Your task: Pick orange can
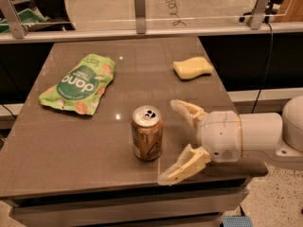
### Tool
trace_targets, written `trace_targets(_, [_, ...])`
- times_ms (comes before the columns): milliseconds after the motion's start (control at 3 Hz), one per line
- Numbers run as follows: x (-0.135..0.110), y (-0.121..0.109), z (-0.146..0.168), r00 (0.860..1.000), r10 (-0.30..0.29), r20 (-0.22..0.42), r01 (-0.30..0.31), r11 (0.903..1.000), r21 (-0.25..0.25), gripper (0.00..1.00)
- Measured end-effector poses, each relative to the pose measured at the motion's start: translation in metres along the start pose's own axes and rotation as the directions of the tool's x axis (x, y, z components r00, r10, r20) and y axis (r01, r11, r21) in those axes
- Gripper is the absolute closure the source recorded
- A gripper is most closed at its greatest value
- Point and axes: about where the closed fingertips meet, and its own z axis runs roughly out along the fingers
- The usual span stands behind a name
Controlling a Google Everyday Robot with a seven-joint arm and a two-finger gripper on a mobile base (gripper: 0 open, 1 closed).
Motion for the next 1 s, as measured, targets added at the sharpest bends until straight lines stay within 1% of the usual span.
trace_targets(333, [-0.003, -0.001, 0.024, 0.998, -0.006, 0.056, 0.007, 0.9999, -0.015, 0.00])
trace_targets(667, [-0.010, -0.002, 0.047, 0.994, -0.020, 0.108, 0.024, 0.9993, -0.030, 0.18])
trace_targets(1000, [-0.011, -0.003, 0.057, 0.991, -0.026, 0.129, 0.030, 0.9989, -0.035, 0.41])
